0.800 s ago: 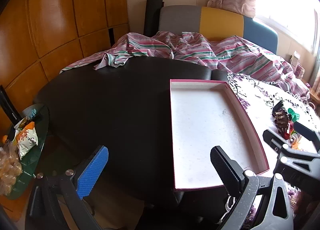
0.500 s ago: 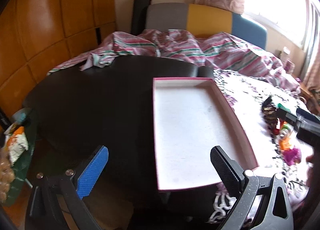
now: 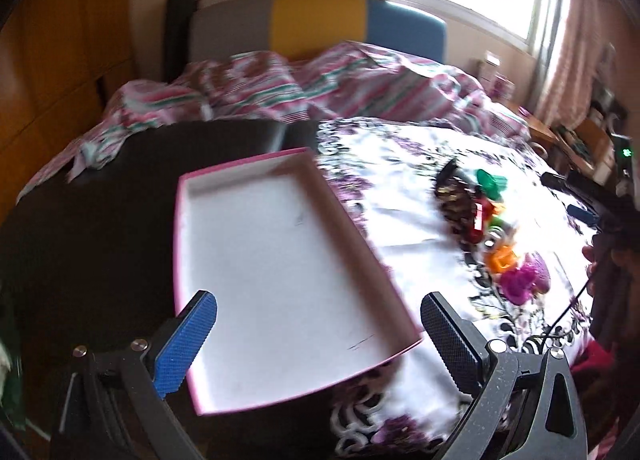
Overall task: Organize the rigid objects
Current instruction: 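Move the left tool toward the cluster of toys on the tablecloth, then grasp the brown wooden comb piece with the left tool while the right tool grasps the grey cylinder cup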
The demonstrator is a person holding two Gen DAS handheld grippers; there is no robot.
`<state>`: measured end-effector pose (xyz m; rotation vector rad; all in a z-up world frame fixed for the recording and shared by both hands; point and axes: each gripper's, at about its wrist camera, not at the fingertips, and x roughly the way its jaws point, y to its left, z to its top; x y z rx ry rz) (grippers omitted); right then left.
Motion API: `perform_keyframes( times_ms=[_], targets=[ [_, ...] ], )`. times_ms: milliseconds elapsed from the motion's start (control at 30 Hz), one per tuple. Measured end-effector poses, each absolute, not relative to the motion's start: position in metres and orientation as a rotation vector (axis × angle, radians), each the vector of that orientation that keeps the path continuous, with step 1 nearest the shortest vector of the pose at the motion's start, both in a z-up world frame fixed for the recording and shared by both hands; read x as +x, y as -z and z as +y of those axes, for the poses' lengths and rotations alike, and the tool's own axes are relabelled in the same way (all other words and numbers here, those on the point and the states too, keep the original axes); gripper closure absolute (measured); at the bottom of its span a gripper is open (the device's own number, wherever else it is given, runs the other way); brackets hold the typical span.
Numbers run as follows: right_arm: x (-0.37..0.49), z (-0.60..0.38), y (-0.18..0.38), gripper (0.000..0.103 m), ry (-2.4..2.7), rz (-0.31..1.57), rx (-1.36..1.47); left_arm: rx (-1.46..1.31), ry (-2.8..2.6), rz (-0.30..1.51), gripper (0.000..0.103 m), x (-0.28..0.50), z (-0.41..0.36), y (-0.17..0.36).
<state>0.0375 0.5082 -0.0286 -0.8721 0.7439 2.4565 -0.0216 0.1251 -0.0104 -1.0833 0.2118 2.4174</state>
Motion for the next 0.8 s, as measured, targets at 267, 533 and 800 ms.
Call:
perform_keyframes(
  times_ms=[267,533,800],
  targets=[
    [0.052,0.521,0.025,0.0,-2.433,0.848,-0.796,-1.177,-2.226,0.27,0.003,-0.048,0.207,0.025],
    [0.043,0.518,0.027,0.0,-2.458,0.837,-0.831,-1.204,-2.156,0.225,0.012,-0.088,0.283,0.032],
    [0.041,0.522,0.029,0.0,-2.454,0.853,-0.839,-1.167,-2.104,0.282,0.016,-0.116,0.354,0.052]
  ],
)
